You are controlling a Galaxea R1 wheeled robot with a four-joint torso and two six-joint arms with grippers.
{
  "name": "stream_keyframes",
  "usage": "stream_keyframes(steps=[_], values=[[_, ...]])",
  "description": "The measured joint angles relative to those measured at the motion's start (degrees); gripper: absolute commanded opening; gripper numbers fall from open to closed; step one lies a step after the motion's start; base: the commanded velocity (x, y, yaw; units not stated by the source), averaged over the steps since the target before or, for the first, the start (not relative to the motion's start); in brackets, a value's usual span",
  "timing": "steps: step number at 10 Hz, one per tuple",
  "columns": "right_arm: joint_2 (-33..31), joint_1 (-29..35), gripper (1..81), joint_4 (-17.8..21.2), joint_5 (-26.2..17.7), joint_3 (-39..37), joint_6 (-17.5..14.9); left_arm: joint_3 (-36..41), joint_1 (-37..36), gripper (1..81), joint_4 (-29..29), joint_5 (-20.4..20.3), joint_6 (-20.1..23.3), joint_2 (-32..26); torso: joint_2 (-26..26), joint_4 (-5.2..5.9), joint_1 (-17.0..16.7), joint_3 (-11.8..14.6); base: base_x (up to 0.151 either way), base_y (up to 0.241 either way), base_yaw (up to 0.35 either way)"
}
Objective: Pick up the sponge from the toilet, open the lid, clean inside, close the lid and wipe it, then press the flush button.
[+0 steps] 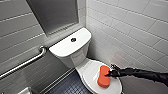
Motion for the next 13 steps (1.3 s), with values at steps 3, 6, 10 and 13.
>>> stream_keyframes(steps=[3,6,10,13], values=[[9.5,1.7,1.0,-0.9,-4.0,-7.7,0.0,0.0,0.0,81.1,0.0,0.0,0.0,0.0,0.0,0.0,0.0,0.0,0.0,0.0,0.0],[15.3,1.3,1.0,-2.4,-6.5,-17.1,0.8,0.0,0.0,81.1,0.0,0.0,0.0,-0.1,0.0,0.0,0.0,0.0,0.0,0.0,0.0],[16.6,0.8,1.0,-6.9,-7.6,-24.6,14.9,0.0,0.0,81.1,0.0,0.0,0.0,-0.1,0.0,0.0,0.0,0.0,0.0,0.0,0.0],[13.9,-0.4,1.0,-9.9,-5.1,-20.3,18.5,0.0,0.0,81.1,0.0,0.0,0.0,-0.1,0.0,0.0,0.0,0.0,0.0,0.0,0.0]])
